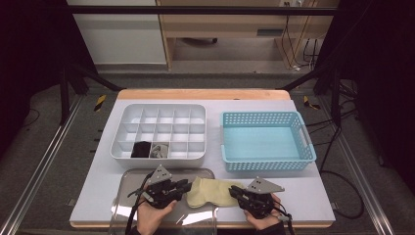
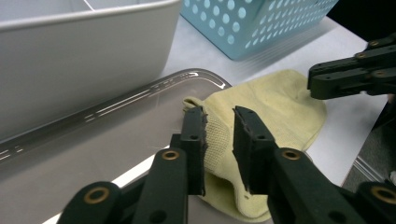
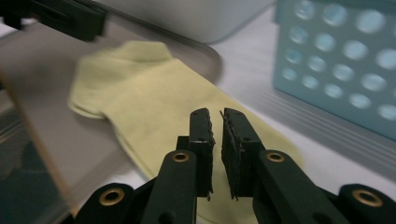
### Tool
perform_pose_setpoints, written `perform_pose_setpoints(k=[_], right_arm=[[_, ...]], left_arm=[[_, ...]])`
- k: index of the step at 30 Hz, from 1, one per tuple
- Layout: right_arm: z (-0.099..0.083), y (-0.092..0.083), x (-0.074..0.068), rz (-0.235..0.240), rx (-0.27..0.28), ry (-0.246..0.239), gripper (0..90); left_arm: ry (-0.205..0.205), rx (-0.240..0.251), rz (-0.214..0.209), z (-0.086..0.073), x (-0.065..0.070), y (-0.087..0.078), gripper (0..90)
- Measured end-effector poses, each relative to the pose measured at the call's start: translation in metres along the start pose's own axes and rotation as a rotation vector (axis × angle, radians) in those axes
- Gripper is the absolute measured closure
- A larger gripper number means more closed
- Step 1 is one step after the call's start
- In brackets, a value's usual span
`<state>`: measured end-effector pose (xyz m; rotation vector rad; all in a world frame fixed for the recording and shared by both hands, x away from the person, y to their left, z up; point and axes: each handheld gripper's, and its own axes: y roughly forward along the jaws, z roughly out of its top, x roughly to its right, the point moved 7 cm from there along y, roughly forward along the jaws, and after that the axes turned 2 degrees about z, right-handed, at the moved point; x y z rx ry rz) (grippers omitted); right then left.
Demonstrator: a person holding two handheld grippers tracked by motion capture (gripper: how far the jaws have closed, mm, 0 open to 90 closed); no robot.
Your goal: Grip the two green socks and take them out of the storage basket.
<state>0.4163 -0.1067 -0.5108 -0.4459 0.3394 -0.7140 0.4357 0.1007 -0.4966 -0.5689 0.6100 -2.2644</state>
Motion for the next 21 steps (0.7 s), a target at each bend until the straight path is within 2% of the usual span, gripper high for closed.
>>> perform_pose_setpoints(k=[2, 4, 6, 8, 12, 16, 18, 21], right_arm=[[0.003, 0.002, -0.01, 0.04, 0.012, -0.007, 80.6], [0.005, 0.005, -0.019, 0.076, 0.014, -0.013, 80.1], [0.006, 0.009, -0.025, 0.094, 0.013, -0.031, 79.4], [0.004, 0.014, -0.029, 0.115, 0.004, -0.027, 78.2], [-0.003, 0.021, -0.035, 0.131, -0.028, -0.04, 76.4], [-0.005, 0.024, -0.037, 0.139, -0.039, -0.051, 76.2], [-0.007, 0.026, -0.036, 0.138, -0.058, -0.055, 80.0], [-0.009, 0.027, -0.034, 0.142, -0.058, -0.045, 87.6]], left_arm=[[0.012, -0.026, 0.02, -0.003, 0.001, 0.005, 69.5], [0.007, -0.047, 0.022, -0.006, 0.001, 0.008, 70.1], [-0.004, -0.058, 0.019, -0.008, 0.0, 0.009, 74.9], [-0.007, -0.069, 0.016, -0.01, -0.001, 0.008, 79.9], [-0.005, -0.085, 0.011, -0.013, -0.001, 0.007, 88.9], [-0.018, -0.077, -0.017, -0.012, 0.002, 0.002, 89.3], [-0.028, -0.069, -0.034, -0.01, 0.004, 0.0, 89.3], [-0.039, -0.065, -0.047, -0.01, 0.006, -0.001, 89.4]])
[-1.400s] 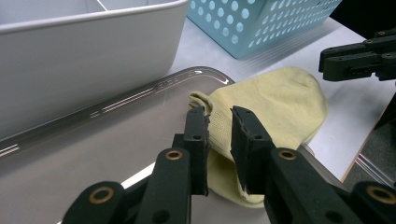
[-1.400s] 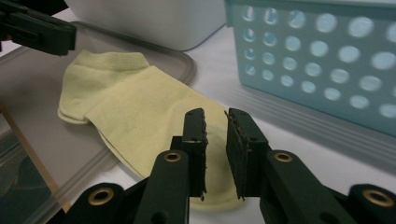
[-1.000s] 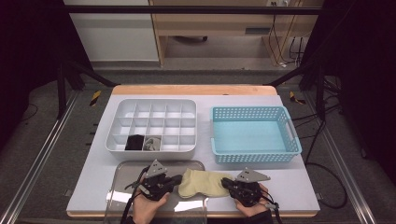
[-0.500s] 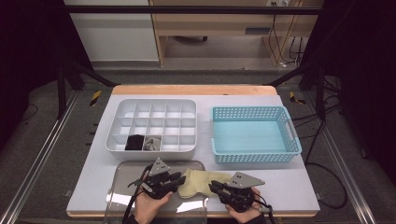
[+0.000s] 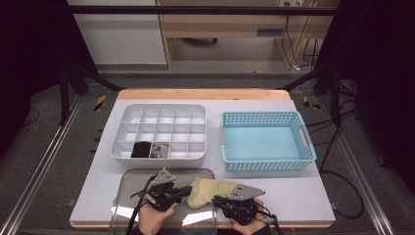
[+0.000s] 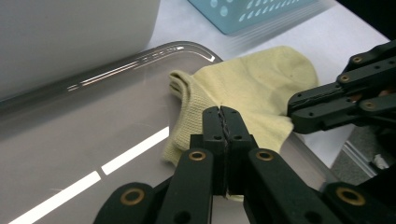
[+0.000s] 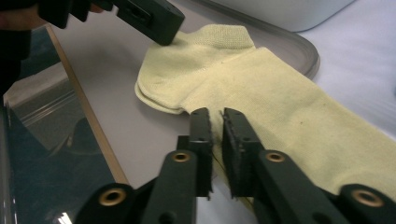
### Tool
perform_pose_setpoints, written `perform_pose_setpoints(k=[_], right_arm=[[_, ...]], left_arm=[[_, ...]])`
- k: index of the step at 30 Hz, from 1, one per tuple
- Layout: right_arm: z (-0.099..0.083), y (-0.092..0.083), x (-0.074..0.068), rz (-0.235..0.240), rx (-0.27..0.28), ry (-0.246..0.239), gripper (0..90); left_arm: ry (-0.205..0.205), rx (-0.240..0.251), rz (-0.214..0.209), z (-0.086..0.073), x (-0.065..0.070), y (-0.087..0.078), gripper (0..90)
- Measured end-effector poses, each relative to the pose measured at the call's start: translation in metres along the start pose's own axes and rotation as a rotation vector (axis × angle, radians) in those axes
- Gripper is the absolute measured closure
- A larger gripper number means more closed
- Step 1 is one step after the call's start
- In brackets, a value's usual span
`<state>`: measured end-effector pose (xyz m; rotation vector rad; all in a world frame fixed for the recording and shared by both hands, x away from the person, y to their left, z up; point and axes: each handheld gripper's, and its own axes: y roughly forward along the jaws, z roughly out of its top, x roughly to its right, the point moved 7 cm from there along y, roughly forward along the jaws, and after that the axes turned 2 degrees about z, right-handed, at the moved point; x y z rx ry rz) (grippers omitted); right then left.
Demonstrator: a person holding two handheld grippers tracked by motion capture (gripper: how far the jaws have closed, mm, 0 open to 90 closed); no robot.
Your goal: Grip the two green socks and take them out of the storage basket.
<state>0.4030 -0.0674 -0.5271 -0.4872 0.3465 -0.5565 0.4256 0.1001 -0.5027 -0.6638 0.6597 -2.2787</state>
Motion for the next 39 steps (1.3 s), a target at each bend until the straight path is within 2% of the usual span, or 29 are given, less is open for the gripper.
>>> perform_pose_setpoints(k=[3, 10, 12, 18, 23, 25, 27, 32, 35, 39], right_arm=[[0.001, -0.002, 0.001, -0.005, -0.002, 0.006, 89.8], [0.005, -0.013, 0.001, 0.009, 0.035, 0.022, 89.8], [0.004, -0.014, 0.003, 0.004, 0.023, 0.016, 89.8], [-0.005, -0.009, 0.002, 0.016, -0.04, 0.0, 89.6], [-0.006, -0.007, 0.002, 0.02, -0.04, 0.004, 88.2], [-0.007, -0.007, 0.002, 0.021, -0.041, 0.007, 88.1], [-0.007, -0.007, 0.001, 0.021, -0.039, 0.005, 88.1], [-0.007, -0.006, 0.001, 0.018, -0.035, 0.004, 88.4], [-0.005, -0.007, 0.001, 0.01, -0.031, -0.003, 88.7], [-0.001, -0.006, -0.002, 0.012, -0.02, -0.008, 89.8]], left_arm=[[-0.002, -0.013, 0.004, -0.002, -0.001, 0.001, 89.4], [-0.019, -0.041, -0.003, -0.008, -0.002, 0.002, 89.3], [-0.02, -0.045, 0.001, -0.01, -0.003, 0.003, 88.9], [-0.038, -0.012, 0.027, -0.012, -0.013, -0.006, 74.4], [0.005, -0.047, 0.02, -0.017, -0.012, 0.0, 69.1], [0.025, -0.066, 0.027, -0.019, -0.01, 0.004, 69.8], [0.031, -0.063, 0.032, -0.019, -0.009, 0.006, 72.1], [0.065, -0.071, 0.053, -0.019, -0.006, 0.009, 82.4], [0.068, -0.054, 0.066, -0.016, -0.007, 0.007, 84.8], [0.072, -0.012, 0.113, -0.007, -0.016, 0.0, 85.1]])
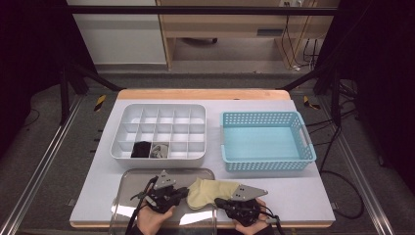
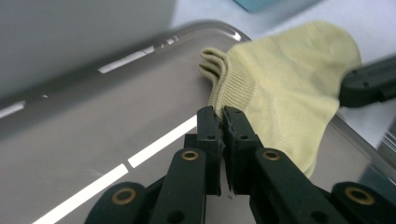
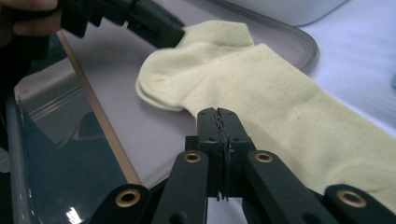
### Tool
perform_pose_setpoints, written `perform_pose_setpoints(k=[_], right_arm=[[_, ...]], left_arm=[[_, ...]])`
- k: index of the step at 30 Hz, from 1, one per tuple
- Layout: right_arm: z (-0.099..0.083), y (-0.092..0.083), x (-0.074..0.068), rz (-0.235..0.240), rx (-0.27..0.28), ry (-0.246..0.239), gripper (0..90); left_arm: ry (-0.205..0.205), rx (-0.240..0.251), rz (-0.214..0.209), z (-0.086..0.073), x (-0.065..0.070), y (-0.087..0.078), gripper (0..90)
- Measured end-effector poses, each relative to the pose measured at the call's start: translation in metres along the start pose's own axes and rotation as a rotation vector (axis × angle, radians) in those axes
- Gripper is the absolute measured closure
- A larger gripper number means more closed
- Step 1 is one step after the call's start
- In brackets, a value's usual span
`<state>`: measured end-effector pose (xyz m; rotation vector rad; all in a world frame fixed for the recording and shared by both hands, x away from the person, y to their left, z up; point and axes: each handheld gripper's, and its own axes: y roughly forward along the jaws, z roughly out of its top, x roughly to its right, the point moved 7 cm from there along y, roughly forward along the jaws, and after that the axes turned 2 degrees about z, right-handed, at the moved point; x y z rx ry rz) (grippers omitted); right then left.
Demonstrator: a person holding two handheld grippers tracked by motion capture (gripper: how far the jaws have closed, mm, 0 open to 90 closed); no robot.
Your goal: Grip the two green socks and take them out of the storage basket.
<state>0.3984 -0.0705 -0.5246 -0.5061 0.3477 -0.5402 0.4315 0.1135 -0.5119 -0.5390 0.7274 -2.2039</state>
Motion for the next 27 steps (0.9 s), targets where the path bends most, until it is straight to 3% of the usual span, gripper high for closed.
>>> perform_pose_setpoints(k=[3, 7, 10, 12, 15, 18, 21, 24, 27], right_arm=[[-0.003, 0.004, -0.001, -0.004, -0.017, -0.002, 89.6], [0.0, -0.004, 0.004, -0.01, 0.012, 0.012, 88.9], [0.004, -0.018, 0.017, -0.066, 0.059, 0.035, 88.8], [0.004, -0.027, 0.03, -0.123, 0.073, 0.05, 88.9], [0.0, -0.033, 0.043, -0.175, 0.067, 0.062, 88.8], [-0.006, -0.033, 0.049, -0.191, 0.041, 0.073, 88.6], [-0.01, -0.032, 0.051, -0.191, 0.023, 0.084, 88.5], [-0.012, -0.031, 0.053, -0.205, 0.012, 0.072, 89.2], [-0.013, -0.029, 0.058, -0.238, -0.002, 0.066, 89.8]], left_arm=[[0.009, -0.027, -0.015, -0.002, 0.0, 0.001, 84.3], [0.013, 0.007, -0.013, 0.004, -0.001, -0.006, 78.3], [0.017, 0.052, -0.025, 0.019, 0.0, -0.02, 75.8], [0.041, 0.056, -0.021, 0.03, 0.006, -0.024, 77.0], [0.097, 0.023, -0.022, 0.042, 0.02, -0.011, 79.8], [0.099, -0.033, -0.04, 0.041, 0.029, 0.016, 83.9], [0.079, -0.088, -0.045, 0.031, 0.03, 0.034, 87.8], [0.063, -0.122, -0.054, 0.018, 0.027, 0.037, 89.0], [0.047, -0.113, -0.078, 0.012, 0.027, 0.032, 89.1]])
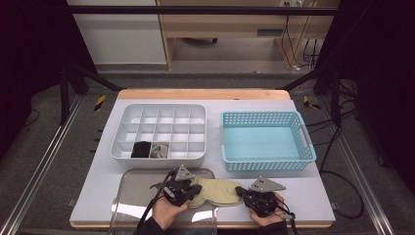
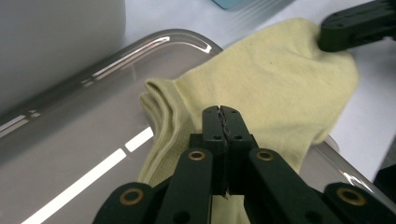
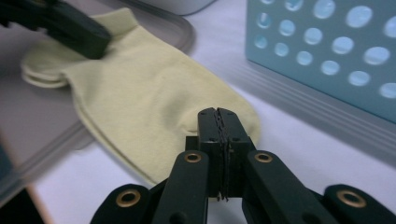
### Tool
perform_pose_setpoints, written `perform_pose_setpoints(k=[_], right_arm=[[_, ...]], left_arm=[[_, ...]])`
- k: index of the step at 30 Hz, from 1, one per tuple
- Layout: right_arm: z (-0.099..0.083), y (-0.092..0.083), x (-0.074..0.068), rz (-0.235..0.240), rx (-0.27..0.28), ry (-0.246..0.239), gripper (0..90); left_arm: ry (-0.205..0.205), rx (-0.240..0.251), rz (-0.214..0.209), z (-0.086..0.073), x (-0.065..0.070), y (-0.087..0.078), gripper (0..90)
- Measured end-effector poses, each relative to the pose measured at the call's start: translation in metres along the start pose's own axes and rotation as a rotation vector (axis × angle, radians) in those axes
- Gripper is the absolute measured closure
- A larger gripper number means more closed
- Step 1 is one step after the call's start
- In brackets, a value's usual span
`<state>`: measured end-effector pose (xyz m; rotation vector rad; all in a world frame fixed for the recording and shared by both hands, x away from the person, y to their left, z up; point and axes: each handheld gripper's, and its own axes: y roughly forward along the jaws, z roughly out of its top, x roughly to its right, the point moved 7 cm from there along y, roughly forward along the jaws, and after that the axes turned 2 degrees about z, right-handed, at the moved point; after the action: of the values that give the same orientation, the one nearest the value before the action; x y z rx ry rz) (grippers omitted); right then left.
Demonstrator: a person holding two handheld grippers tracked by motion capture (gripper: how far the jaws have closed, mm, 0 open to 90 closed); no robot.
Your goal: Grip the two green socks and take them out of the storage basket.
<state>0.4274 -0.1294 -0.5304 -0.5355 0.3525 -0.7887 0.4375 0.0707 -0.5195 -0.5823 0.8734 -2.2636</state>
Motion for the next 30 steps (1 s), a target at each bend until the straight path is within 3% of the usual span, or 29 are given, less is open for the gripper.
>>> perform_pose_setpoints(k=[6, 10, 18, 22, 25, 30], right_arm=[[0.005, -0.004, 0.002, -0.033, 0.033, -0.007, 85.5], [0.008, -0.016, 0.005, -0.043, 0.069, 0.041, 77.0], [-0.006, -0.008, 0.007, -0.052, 0.012, 0.079, 70.3], [-0.009, -0.007, 0.006, -0.042, 0.0, 0.132, 72.3], [-0.01, -0.007, 0.004, -0.021, -0.005, 0.17, 79.8], [-0.007, -0.008, 0.006, 0.004, -0.006, 0.19, 84.4]], left_arm=[[-0.009, 0.043, -0.041, 0.0, 0.006, -0.006, 87.9], [0.002, 0.076, -0.021, 0.005, 0.006, -0.014, 86.7], [0.022, 0.106, -0.015, 0.013, 0.014, -0.014, 89.0], [0.044, 0.118, -0.006, 0.022, 0.021, -0.015, 89.3], [0.06, 0.117, -0.002, 0.028, 0.026, -0.013, 89.3], [0.08, 0.103, 0.0, 0.032, 0.034, 0.0, 89.3]])
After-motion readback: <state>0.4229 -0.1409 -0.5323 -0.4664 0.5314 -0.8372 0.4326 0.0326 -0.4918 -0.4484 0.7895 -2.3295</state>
